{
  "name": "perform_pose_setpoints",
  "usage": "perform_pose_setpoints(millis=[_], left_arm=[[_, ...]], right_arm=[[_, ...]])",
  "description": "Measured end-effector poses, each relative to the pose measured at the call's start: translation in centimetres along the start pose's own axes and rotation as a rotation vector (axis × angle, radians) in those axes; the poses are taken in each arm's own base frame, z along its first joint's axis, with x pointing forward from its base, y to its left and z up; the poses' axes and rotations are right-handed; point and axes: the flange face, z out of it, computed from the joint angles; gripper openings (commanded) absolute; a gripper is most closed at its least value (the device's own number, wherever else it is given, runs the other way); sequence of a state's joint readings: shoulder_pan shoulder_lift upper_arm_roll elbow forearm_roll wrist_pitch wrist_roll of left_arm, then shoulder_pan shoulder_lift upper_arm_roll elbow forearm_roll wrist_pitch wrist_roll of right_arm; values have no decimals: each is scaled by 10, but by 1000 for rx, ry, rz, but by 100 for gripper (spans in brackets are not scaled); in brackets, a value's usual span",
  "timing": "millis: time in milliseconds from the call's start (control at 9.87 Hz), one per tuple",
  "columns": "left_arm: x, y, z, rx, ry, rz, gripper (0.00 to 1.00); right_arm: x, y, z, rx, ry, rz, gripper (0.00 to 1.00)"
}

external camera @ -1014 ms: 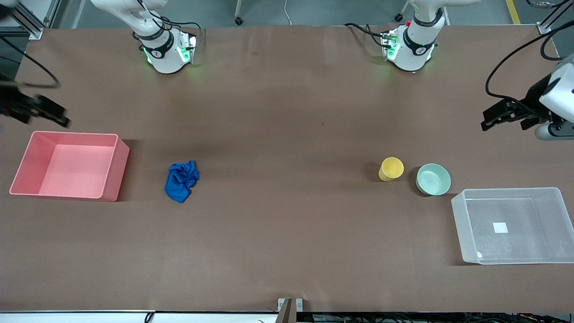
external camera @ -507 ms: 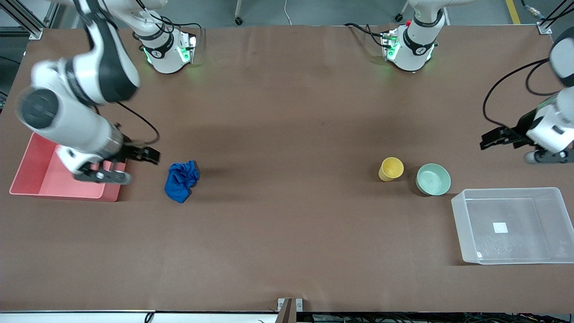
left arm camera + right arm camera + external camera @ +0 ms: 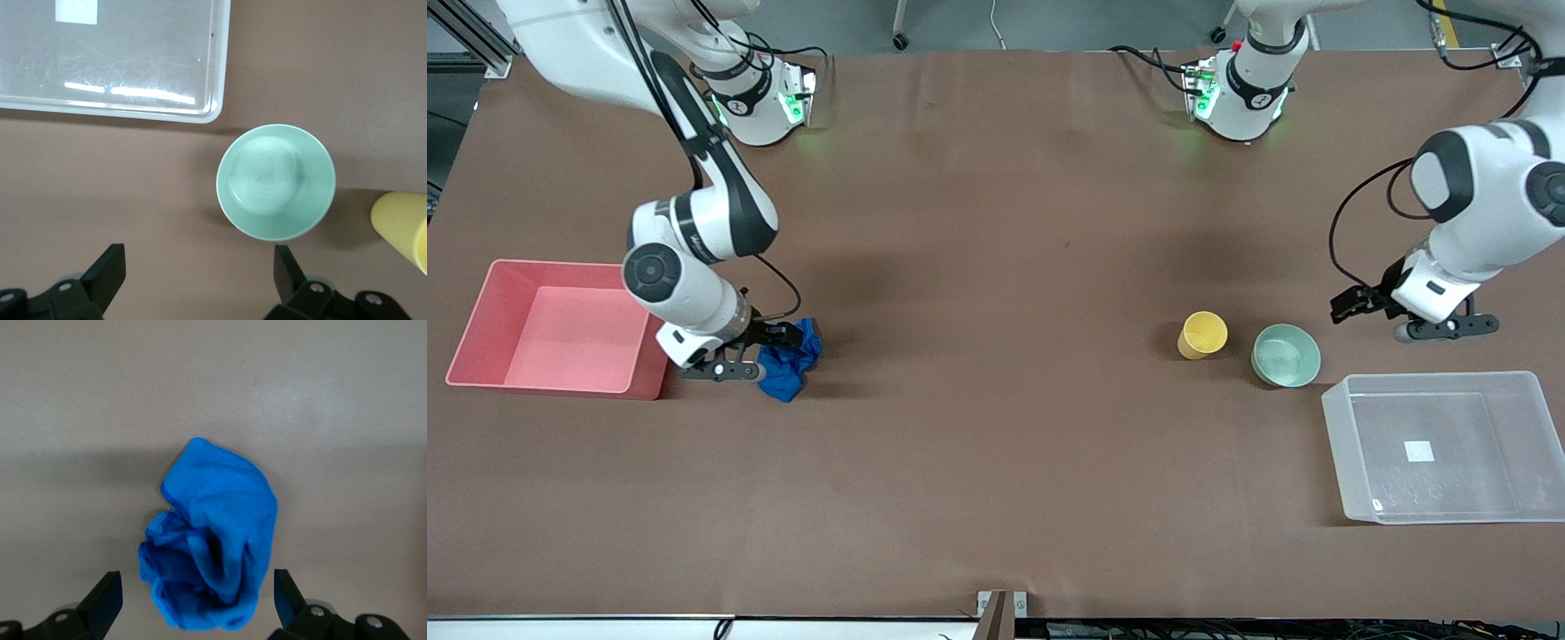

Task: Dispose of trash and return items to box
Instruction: 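Grasp the blue cloth with the right gripper while the left gripper reaches the bowl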

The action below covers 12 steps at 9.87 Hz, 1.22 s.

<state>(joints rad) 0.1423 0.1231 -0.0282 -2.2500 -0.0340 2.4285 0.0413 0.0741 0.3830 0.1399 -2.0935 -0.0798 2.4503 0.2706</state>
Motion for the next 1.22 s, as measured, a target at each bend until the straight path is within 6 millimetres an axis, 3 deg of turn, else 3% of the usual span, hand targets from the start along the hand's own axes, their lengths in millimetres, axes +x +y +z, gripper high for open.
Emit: perform_pose_setpoints(millis=[203,304,507,608,811,912,1014,1216], left_arm=[[-2,-7,37,-28,19,-54,98],[-2,-7,54,-38,24,-74,98],[-3,-7,84,-49,31,-100,98],[-3,-6,96,-51,33,-105,98],[-4,6,109,-63,34,-104,95],[-4,14,112,-69,35,-100,50],[-4,18,115,-71,36,-100,14],[-4,18,117,-72,38,-102,1]], right_arm=[[-3,4,33,1,22,-13,100],[-4,5,42,1,21,-14,76],[-4,5,45,-4,23,-13,8],[-4,5,45,-3,25,27,1],[-4,3,44,-2,27,101,1],[-3,2,43,-2,29,114,1],[-1,2,40,-3,26,131,1],[13,-2,11,-42,-46,169,1]])
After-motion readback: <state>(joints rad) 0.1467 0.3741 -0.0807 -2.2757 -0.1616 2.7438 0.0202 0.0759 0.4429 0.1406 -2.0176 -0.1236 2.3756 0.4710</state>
